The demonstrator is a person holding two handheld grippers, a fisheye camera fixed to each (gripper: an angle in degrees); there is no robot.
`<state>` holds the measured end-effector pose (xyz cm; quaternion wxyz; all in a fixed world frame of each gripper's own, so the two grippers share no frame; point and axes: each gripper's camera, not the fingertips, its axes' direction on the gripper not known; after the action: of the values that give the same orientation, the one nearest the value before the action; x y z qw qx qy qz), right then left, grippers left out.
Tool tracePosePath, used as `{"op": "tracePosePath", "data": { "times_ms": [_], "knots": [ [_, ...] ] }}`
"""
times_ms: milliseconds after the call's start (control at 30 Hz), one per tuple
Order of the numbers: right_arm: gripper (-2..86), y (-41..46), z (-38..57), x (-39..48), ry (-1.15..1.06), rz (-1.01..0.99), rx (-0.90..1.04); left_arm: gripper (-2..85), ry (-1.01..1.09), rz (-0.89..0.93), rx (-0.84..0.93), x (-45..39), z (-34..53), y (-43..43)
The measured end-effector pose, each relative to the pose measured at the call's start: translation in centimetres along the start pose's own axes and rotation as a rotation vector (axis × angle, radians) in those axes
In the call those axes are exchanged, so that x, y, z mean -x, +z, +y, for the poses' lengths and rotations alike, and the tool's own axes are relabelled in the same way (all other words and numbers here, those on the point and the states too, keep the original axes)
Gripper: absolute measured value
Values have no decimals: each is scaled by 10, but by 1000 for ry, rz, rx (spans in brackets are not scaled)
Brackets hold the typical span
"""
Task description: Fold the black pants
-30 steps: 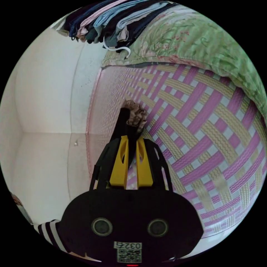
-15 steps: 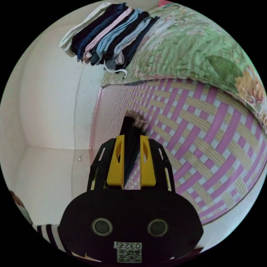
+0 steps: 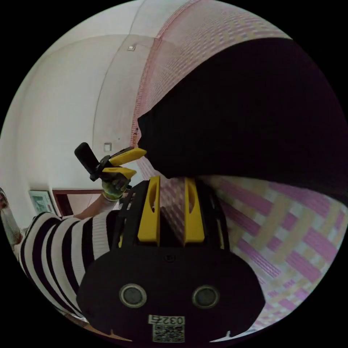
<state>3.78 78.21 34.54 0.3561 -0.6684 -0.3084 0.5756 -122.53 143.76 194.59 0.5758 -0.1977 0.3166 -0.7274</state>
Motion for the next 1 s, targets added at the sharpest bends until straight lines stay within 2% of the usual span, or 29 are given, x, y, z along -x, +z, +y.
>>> {"op": "tracePosePath", "data": {
  "times_ms": [133, 333, 433, 467, 567, 633, 700, 767, 800, 900, 1000],
  "knots": [
    [6, 20, -13, -5, -2, 13, 2, 109, 218, -107, 155, -22, -8, 16],
    [-5, 11, -18, -11, 146, -120, -61, 88, 418, -247, 228, -44, -15, 21],
    [2, 11, -31, -17, 186, -137, -93, 50, 433, -393, 198, -43, -25, 12],
    [4, 12, -33, -21, 197, -155, -106, 49, 435, -385, 197, -41, -29, 9],
    [34, 12, -34, -39, 198, -214, -218, 46, 316, -134, 262, 0, -58, -6],
    [63, 16, -29, -38, 106, -115, -262, 44, 160, 157, 295, 51, -81, -16],
    [70, 26, -25, -33, 25, -1, -267, 43, 81, 310, 278, 82, -93, -23],
    [69, 42, -23, -25, -86, 100, -234, 43, 49, 363, 262, 103, -103, -30],
    [67, 55, -22, -20, -143, 212, -211, 43, 42, 392, 265, 111, -110, -32],
    [66, 96, -22, -10, -287, 426, -137, 40, 8, 517, 336, 127, -125, -24],
    [70, 132, -23, -9, -369, 526, -121, 32, -34, 575, 361, 139, -137, -20]
  ]
}}
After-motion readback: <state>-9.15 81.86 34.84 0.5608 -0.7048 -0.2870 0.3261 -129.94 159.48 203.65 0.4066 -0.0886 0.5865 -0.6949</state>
